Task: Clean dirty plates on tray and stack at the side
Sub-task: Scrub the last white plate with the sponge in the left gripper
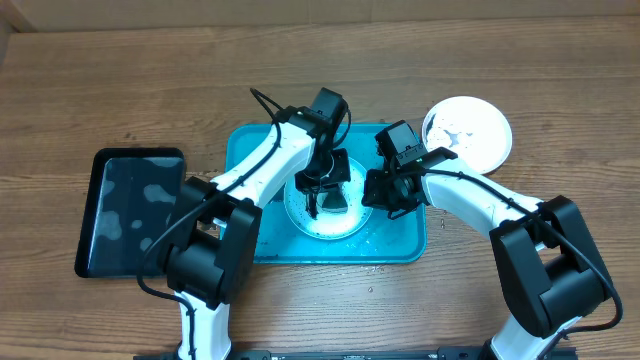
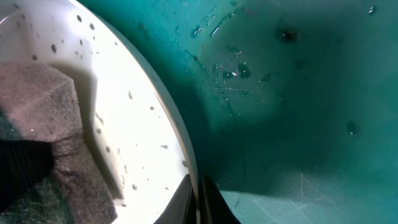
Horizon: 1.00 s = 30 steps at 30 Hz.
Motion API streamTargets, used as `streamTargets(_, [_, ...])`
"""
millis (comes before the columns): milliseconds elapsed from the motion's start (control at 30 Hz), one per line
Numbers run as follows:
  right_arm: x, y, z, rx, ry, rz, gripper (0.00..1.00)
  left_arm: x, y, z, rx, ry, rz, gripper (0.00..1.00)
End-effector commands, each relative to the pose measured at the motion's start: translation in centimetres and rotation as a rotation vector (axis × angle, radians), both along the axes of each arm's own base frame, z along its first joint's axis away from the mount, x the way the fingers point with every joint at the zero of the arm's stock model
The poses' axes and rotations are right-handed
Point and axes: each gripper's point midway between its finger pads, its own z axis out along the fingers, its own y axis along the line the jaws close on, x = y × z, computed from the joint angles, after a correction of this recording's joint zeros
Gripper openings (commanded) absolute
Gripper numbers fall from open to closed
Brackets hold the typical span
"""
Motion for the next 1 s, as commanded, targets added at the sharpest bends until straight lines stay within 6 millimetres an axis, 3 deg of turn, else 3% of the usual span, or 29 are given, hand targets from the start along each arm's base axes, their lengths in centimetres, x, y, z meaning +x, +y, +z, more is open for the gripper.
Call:
streamTargets(0, [1.0,-0.1,0.3,-0.011,-0.025,-0.017,0.04,-0.1,0.9,-0.6,0.062,-0.005,0.016,0.04])
streamTargets(233, [1.0,-0.1,0.3,-0.011,-0.026,-0.017,0.04,-2.6,2.1,-3.9,0.088,0.06,0.065,0.04])
streamTargets(367, [0.9,-0.2,0.3,-0.012,-0.023,-0.017,0.04,-3.0,5.6,-5.1,0.236,0.04,0.082,0.04])
streamTargets(500, [0.7,-0.2,0.3,-0.016,-0.017,-0.013,0.04,-2.1,10.6,-4.2,0.467,-0.015,0.101,0.04])
streamTargets(700, [0.7,-0.3,0.3,-0.016,-0.017,-0.014,0.04,-0.5,15.1,-0.7,0.679,-0.056,0.121,0.04])
streamTargets(833, [0.7,-0.2,0.3,-0.016,-0.016,-0.014,0.04,1.5,14.4,0.9,0.649,-0.109,0.143,0.04])
streamTargets(900, [0.7,-0.2,0.3,-0.016,-0.016,-0.014,0.04,2.4,12.5,1.5,0.555,-0.113,0.115,0.04])
streamTargets(967, [0.7,-0.2,0.3,-0.015,-0.016,-0.014,0.04,2.9,9.2,1.7,0.39,-0.098,0.052,0.04])
